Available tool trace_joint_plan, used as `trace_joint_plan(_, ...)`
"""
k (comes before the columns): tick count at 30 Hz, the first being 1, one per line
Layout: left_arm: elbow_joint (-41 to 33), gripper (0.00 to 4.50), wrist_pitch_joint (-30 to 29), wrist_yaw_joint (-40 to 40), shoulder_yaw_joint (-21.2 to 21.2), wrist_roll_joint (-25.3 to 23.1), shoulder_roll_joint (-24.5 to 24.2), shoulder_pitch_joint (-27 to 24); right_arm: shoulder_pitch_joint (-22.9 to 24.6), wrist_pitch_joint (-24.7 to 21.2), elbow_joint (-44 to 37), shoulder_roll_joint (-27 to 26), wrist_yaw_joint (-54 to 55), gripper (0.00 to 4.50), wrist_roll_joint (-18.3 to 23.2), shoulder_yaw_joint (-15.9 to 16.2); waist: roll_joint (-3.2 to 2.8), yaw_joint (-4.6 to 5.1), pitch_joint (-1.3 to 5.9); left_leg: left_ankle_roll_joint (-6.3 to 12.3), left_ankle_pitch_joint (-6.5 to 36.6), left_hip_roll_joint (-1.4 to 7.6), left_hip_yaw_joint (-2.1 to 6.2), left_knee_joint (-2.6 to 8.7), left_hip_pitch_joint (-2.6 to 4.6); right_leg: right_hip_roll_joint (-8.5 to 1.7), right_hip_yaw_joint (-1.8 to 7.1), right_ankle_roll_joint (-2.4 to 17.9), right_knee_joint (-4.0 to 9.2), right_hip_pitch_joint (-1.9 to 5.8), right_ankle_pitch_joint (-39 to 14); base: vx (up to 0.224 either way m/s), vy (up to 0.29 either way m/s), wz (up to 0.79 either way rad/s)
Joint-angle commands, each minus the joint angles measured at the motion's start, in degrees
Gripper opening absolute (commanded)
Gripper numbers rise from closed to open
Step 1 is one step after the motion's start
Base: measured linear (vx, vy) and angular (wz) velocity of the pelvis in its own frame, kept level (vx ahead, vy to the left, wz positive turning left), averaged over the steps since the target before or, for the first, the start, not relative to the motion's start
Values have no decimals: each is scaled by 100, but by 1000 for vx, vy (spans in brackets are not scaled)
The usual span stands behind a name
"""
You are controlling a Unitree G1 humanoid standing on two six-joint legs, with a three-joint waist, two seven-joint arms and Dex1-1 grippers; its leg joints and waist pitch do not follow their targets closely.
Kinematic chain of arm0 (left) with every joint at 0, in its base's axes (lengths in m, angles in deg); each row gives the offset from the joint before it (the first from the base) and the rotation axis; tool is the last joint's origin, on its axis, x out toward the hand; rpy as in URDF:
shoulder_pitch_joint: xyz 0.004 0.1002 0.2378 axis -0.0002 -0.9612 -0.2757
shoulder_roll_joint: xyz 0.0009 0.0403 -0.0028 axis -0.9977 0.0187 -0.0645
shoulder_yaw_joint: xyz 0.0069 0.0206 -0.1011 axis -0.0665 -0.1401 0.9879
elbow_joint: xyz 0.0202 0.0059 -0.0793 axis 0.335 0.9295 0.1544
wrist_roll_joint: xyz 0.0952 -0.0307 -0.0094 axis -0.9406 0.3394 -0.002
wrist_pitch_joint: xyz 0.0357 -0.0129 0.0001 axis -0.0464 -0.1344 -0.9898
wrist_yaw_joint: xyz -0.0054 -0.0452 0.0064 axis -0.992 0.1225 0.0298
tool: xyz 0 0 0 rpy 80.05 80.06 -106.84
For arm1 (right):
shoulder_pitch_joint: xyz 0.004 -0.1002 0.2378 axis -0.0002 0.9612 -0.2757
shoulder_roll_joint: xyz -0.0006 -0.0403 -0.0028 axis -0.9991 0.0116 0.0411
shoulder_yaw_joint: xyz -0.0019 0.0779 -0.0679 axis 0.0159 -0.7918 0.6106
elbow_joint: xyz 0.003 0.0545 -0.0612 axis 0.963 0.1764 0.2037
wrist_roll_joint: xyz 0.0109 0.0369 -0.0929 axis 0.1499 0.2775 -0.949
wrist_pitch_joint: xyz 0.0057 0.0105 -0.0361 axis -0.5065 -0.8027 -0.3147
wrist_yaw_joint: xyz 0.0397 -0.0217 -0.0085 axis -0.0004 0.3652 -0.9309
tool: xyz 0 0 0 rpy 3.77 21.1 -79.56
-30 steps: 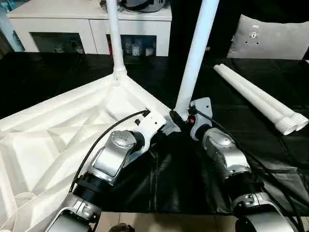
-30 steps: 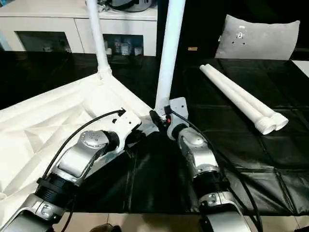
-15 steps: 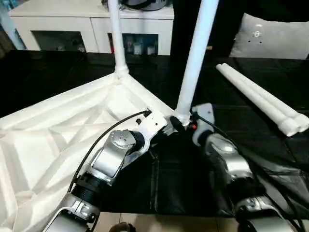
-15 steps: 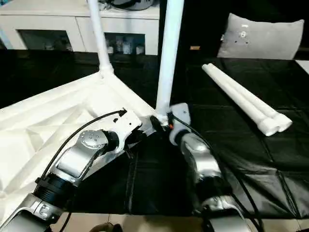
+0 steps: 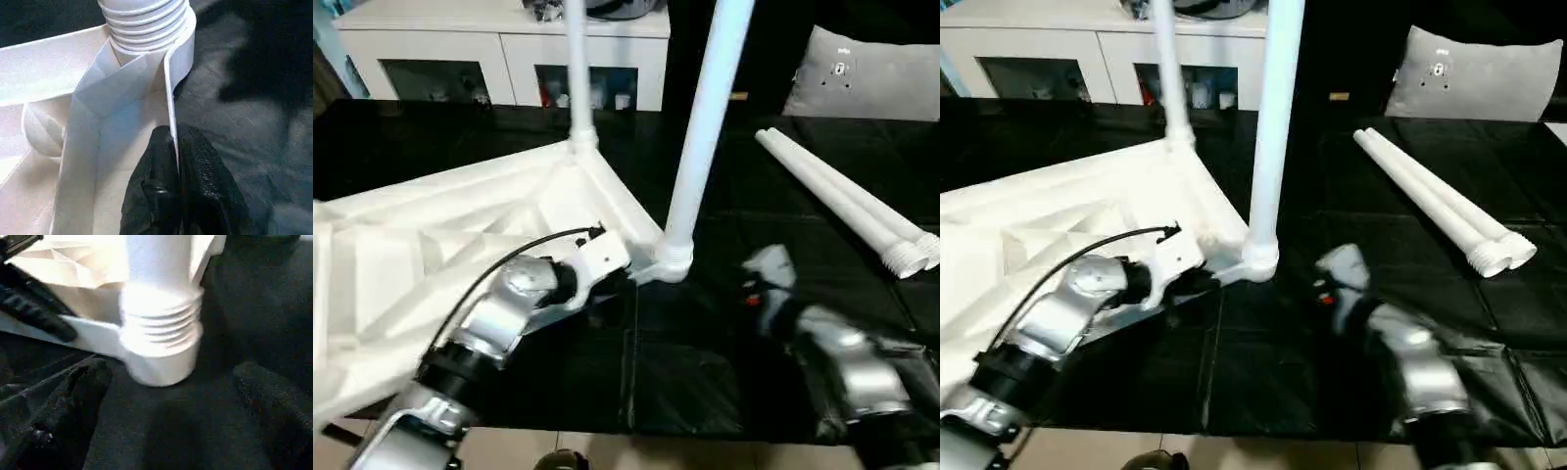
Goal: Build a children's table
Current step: Rotate leg to tighten
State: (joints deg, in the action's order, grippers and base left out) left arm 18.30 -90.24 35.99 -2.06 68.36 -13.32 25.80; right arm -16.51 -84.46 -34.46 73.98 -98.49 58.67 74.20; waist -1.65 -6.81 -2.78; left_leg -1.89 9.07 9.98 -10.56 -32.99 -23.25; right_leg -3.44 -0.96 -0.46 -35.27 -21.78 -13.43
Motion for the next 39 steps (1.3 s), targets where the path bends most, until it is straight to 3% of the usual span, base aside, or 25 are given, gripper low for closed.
trace_joint_plan(1, 66, 0, 247, -363, -204, -41, -126, 82, -52, -155, -222, 149, -422, 443, 173, 21, 24, -16, 364, 282, 1035, 338, 139, 338, 201, -452, 168, 1230, 365, 179, 141, 0, 0, 0)
trace_joint_plan(4, 203, 0, 645, -817, -320, -7, -304, 97, -140, -341, -353, 442, -1095, 443, 459, 38, 23, -79, 390, 461, 758, 336, 137, 288, 187, -432, 146, 1297, 305, 199, 631, 0, 0, 0)
trace_joint_plan(7, 297, 0, 933, -1218, -467, -32, -432, 138, -254, -309, -346, 660, -1505, 443, 426, 240, 24, -111, 389, 479, 791, 340, 127, 277, 194, -438, 138, 1353, 300, 181, 588, 0, 0, 0)
trace_joint_plan(17, 317, 0, 1458, -2084, -799, 5, -572, 249, -620, -186, -131, 665, -2094, 443, 197, 707, 52, -238, 355, 180, 1324, 369, 119, 314, 235, -482, 169, 1335, 348, 116, -472, 0, 0, 0)
trace_joint_plan(21, 390, 0, 1608, -2179, -851, -57, -570, 311, -730, -135, -16, 665, -2268, 443, 84, 918, 66, -264, 362, 154, 1258, 363, 124, 315, 219, -486, 173, 1280, 335, 115, -459, 0, 0, 0)
trace_joint_plan(24, 455, 0, 1696, -2261, -878, -99, -560, 366, -832, -175, 103, 631, -2343, 408, 45, 1017, 98, -261, 372, 192, 1157, 348, 120, 297, 209, -482, 166, 1304, 317, 131, -330, 0, 0, 0)
trace_joint_plan(39, 644, 0, 1765, -2273, -839, -96, -553, 413, -913, -260, 264, 542, -2569, 281, 96, 1091, 107, -280, 382, 246, 1058, 357, 116, 285, 211, -481, 162, 1304, 303, 124, -328, 0, 0, 0)
